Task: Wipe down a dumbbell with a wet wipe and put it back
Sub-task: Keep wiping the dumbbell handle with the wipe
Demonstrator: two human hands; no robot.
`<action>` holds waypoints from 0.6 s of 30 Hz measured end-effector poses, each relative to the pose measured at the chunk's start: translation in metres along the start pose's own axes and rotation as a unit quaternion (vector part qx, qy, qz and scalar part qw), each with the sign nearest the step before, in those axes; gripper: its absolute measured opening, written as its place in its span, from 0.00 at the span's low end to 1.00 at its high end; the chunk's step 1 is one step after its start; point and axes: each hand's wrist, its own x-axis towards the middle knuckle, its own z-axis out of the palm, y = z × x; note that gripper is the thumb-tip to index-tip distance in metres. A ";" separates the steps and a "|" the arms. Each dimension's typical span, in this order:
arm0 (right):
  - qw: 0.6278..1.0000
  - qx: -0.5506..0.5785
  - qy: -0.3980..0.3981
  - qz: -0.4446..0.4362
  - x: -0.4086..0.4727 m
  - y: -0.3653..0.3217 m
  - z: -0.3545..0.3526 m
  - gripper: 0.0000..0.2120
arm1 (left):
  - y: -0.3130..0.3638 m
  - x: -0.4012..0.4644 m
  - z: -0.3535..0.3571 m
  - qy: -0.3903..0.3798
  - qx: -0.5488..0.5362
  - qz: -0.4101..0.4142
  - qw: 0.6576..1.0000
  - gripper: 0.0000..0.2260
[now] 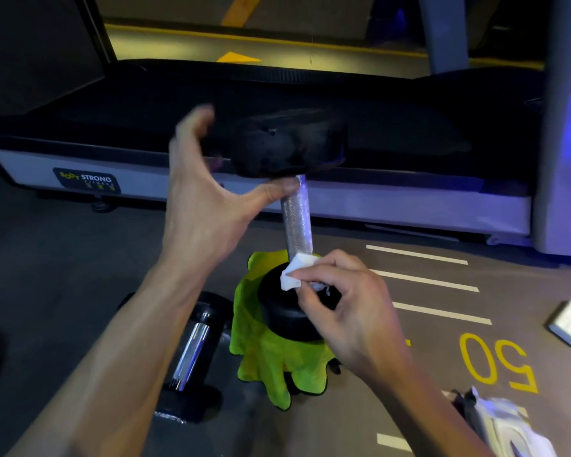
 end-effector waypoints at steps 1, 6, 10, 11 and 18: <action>1.000 0.000 -0.004 0.003 0.000 0.000 0.000 0.08 | 0.004 0.002 -0.001 -0.010 -0.001 0.074 0.997 0.49; 0.999 0.025 -0.036 0.011 0.006 0.000 -0.009 0.07 | 0.013 0.018 -0.002 -0.086 0.046 0.214 0.972 0.31; 0.998 0.019 -0.045 0.028 0.015 0.002 -0.008 0.06 | 0.017 0.022 0.000 -0.129 -0.010 0.197 0.972 0.25; 0.999 0.011 -0.046 0.019 0.016 0.001 -0.007 0.06 | 0.018 0.022 0.003 -0.131 -0.031 0.192 0.972 0.21; 0.982 -0.059 0.134 -0.119 0.065 -0.014 -0.012 0.04 | 0.027 0.023 0.017 -0.128 -0.079 0.183 0.971 0.16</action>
